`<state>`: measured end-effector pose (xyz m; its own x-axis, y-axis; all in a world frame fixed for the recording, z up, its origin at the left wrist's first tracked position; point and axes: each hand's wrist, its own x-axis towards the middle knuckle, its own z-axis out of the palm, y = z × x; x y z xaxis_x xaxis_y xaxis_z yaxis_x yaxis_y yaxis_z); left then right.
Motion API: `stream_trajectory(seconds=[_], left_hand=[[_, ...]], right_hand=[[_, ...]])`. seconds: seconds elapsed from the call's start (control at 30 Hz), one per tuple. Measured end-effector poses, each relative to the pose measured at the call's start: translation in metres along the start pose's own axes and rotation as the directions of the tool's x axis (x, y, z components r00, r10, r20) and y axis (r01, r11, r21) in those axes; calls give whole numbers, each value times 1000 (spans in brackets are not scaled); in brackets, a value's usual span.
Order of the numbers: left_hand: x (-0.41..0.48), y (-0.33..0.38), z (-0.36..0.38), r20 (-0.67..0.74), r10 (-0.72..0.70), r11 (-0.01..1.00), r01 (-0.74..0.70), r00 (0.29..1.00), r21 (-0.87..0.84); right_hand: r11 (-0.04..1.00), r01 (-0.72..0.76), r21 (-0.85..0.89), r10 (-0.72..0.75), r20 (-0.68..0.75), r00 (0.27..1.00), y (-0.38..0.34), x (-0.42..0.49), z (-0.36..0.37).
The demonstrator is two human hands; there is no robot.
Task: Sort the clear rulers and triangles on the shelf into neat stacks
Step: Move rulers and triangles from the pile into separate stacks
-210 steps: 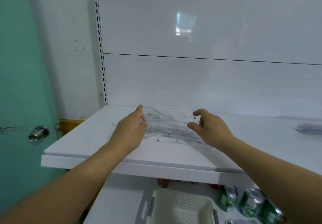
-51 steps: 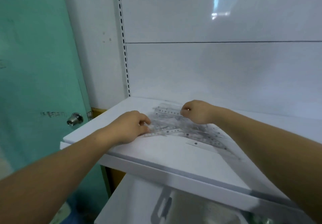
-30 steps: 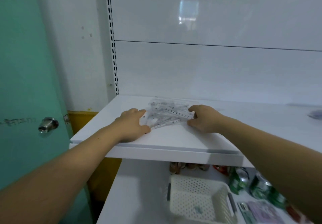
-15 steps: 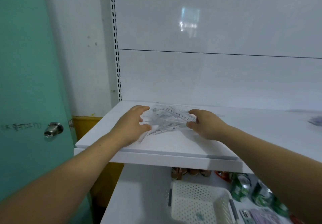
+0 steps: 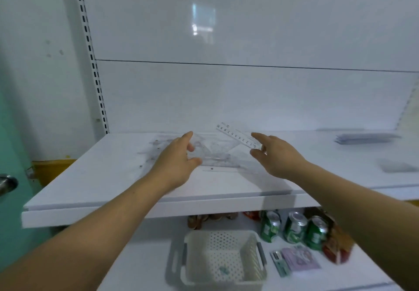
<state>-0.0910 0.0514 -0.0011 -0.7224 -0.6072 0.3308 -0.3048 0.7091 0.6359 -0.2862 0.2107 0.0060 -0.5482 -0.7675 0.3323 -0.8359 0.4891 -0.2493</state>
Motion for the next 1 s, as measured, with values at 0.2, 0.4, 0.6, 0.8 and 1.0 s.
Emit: stream_trajectory(seconds=[0.2,0.4,0.6,0.8,1.0], left_hand=[[6,87,66,61,140,990,-140,988,-8],[-3,197,180,197,192,980,-198,961,10],[-6,274,259,251,172,978,-196,953,73],[14,312,299,241,170,966,-210,956,154],[49,319,329,248,129,947,-194,960,256]], right_hand=[[993,-112,-26,111,-52,993,98,-49,-57],[968,-240,-79,237,-50,970,219,-128,-128],[939,-334,-78,332,-40,942,310,-181,-163],[928,-370,-28,368,-72,927,369,-186,-170],[936,-351,-23,349,-68,935,412,-141,-158]])
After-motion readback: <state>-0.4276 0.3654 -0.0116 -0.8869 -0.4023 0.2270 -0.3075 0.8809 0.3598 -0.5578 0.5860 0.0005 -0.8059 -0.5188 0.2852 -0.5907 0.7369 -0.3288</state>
